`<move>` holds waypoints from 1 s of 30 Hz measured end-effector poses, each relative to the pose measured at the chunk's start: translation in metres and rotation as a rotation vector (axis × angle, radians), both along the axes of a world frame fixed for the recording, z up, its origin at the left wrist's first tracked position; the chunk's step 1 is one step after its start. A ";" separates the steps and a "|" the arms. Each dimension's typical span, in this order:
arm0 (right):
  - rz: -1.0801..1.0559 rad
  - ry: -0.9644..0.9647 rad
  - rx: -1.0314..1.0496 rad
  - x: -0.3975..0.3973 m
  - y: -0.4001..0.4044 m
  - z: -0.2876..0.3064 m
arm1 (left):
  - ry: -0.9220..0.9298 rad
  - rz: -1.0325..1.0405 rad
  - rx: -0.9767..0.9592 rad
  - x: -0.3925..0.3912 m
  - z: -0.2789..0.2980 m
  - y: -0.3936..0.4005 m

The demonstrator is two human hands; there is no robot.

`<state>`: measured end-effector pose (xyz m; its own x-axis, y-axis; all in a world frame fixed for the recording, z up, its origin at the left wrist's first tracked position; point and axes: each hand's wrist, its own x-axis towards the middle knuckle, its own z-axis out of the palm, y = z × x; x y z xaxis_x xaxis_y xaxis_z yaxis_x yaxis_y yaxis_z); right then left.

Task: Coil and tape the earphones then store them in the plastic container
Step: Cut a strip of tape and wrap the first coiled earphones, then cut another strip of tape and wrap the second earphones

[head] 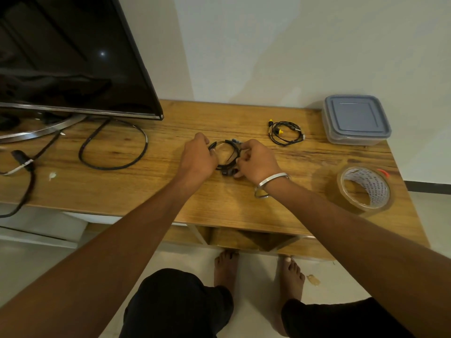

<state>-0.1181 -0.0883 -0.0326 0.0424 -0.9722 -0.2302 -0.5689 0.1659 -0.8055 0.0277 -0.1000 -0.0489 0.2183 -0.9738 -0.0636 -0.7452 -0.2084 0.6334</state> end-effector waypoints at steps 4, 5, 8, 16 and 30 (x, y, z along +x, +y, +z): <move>-0.061 -0.147 0.072 0.001 0.004 0.003 | 0.014 -0.009 0.001 0.000 -0.001 0.000; -0.057 -0.150 0.064 0.000 0.005 0.002 | 0.009 -0.017 -0.005 0.001 0.000 0.000; 0.017 0.058 -0.074 -0.007 0.004 -0.005 | -0.033 -0.034 -0.056 0.000 0.002 0.005; 0.064 0.292 -0.169 -0.049 -0.005 0.000 | -0.185 -0.119 -0.211 -0.037 0.008 0.005; -0.107 0.561 -0.189 -0.183 0.001 0.043 | 0.180 -0.562 -0.259 -0.163 0.010 0.018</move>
